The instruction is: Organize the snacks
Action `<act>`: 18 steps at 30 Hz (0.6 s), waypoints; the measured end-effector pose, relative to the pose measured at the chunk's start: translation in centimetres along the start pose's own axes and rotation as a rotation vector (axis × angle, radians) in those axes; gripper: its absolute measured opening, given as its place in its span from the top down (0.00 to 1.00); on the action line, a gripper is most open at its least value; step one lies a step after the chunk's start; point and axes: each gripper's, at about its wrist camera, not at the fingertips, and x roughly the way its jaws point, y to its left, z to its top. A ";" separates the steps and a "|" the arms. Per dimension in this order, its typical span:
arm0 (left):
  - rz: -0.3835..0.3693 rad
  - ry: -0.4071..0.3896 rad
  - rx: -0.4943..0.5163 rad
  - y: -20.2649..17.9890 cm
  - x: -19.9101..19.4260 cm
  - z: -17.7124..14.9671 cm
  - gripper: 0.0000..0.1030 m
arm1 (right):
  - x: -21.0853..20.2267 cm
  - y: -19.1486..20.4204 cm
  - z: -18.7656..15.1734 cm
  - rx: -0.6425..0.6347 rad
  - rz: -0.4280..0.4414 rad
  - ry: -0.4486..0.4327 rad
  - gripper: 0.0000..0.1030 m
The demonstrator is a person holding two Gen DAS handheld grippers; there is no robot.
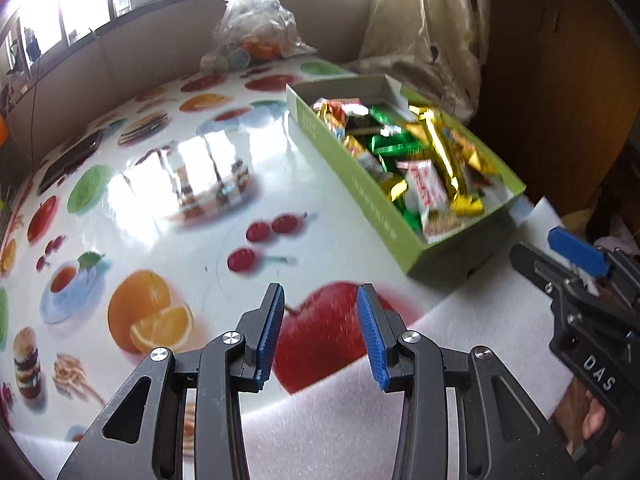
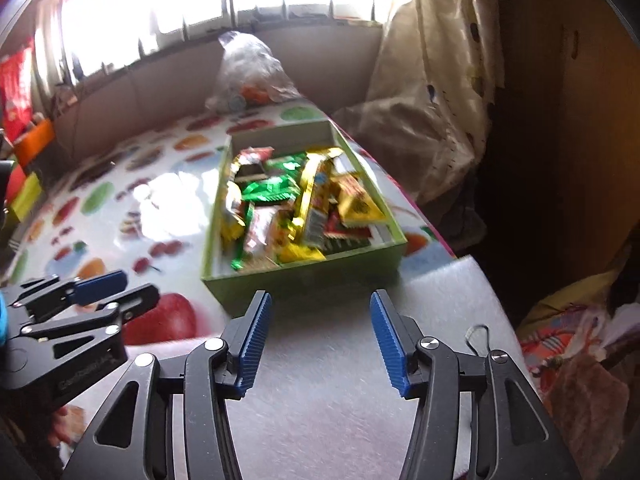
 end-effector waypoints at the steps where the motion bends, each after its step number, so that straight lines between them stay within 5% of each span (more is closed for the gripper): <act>1: 0.006 0.002 0.007 -0.2 0.1 -0.3 0.62 | 0.2 -0.1 -0.2 0.008 -0.002 0.007 0.50; 18: 0.007 0.015 0.002 -0.4 1.2 -1.6 0.62 | 2.7 0.2 -2.2 -0.012 -0.019 0.063 0.46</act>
